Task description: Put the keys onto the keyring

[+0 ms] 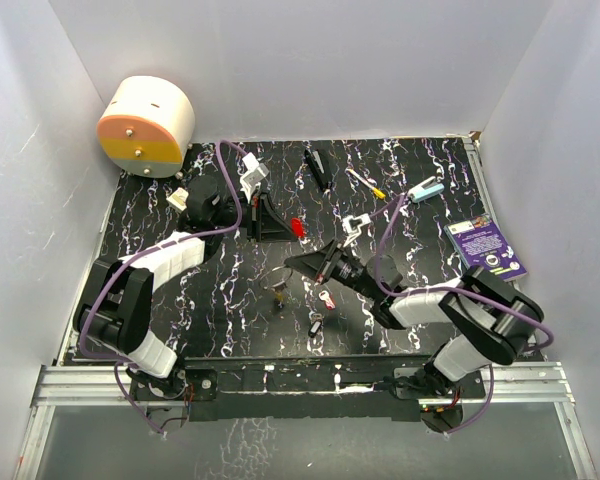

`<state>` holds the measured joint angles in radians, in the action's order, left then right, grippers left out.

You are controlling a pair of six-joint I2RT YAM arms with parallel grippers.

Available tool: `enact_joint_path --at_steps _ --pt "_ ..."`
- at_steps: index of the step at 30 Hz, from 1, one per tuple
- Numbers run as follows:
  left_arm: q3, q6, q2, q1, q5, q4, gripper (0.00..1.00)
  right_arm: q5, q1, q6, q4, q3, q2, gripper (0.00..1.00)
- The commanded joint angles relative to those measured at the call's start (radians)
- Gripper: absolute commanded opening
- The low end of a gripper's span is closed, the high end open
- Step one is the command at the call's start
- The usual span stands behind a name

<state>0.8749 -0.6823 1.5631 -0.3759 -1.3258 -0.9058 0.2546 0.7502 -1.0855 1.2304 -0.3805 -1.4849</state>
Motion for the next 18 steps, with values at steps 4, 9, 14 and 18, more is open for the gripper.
enact_joint_path --at_steps 4,9,14,18 --pt "-0.007 0.003 -0.043 0.003 -0.014 -0.04 0.0 0.025 0.04 -0.059 0.256 -0.046 -0.068 0.08" --pt "-0.003 0.02 -0.043 0.003 -0.014 -0.02 0.0 0.0 0.041 -0.034 0.168 -0.026 0.016 0.08" --pt "-0.001 0.031 -0.04 0.005 -0.006 -0.003 0.0 -0.008 0.052 0.038 -0.039 -0.055 0.152 0.08" --pt "0.001 0.03 -0.041 0.008 -0.004 0.002 0.0 -0.069 0.054 0.088 -0.181 -0.036 0.259 0.08"
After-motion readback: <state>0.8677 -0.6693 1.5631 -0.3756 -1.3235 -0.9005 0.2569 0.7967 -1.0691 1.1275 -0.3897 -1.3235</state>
